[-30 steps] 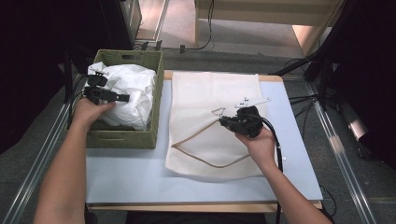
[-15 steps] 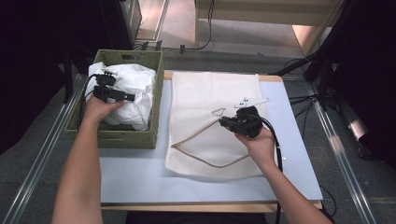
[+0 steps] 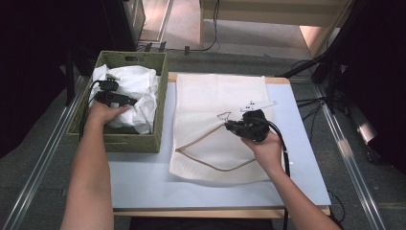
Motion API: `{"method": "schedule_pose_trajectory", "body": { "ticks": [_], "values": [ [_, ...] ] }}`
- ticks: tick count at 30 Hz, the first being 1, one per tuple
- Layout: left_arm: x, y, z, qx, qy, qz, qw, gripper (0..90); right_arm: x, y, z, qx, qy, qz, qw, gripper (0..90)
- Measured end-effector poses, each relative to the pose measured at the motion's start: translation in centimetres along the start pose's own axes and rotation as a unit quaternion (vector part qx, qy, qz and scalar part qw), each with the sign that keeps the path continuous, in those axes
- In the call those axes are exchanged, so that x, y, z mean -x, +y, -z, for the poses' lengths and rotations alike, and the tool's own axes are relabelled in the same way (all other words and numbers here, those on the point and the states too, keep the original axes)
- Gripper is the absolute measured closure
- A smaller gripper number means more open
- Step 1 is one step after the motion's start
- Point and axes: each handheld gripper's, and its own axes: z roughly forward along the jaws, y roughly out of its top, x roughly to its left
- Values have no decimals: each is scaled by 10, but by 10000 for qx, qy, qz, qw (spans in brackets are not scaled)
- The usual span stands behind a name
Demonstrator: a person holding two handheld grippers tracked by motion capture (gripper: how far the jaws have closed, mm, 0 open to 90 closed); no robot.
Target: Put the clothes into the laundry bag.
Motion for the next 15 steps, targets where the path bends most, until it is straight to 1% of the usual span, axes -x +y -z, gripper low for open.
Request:
{"method": "schedule_pose_trajectory", "body": {
  "ticks": [1, 4, 5, 6, 8, 9, 10, 11, 12, 13, 14, 15],
  "values": [
    [0, 0, 0, -20, 39, -77, 10000, 83, 0, 0, 0, 5, 3, 10, 10000, 877],
    [4, 0, 1, -8, -18, -209, 9998, 236, 0, -1, 0, -3, -3, 0, 10000, 877],
    [7, 2, 3, -24, -42, -346, 9994, 288, 0, -1, 0, 1, -3, 5, 10000, 877],
    [9, 2, 5, -8, -57, -428, 9991, 383, 0, -1, 0, -8, -15, 4, 10000, 877],
    [13, 5, 9, -22, -46, -538, 9985, 531, -1, -1, -1, -13, -15, 6, 10000, 877],
    [15, 6, 10, -28, -26, -595, 9982, 578, -1, -1, -1, -25, -16, 1, 10000, 877],
    [17, 7, 12, -15, -49, -640, 9979, 599, -1, 0, -1, -17, -20, 8, 10000, 877],
    [18, 8, 14, 12, -155, -664, 9977, 613, -2, 0, -1, -20, -22, 11, 10000, 877],
    [18, 9, 16, 38, -284, -611, 9977, 618, -2, 0, -1, -19, -33, 22, 10000, 877],
    [18, 10, 19, 84, -505, -534, 9973, 623, -2, 0, -1, -24, -31, 21, 10000, 877],
    [20, 13, 22, 138, -689, -530, 9961, 626, -2, 0, -1, -26, -31, 14, 10000, 877],
    [24, 17, 26, 180, -861, -601, 9943, 627, -2, 0, -2, -20, -30, 15, 10000, 877]
  ]
}}
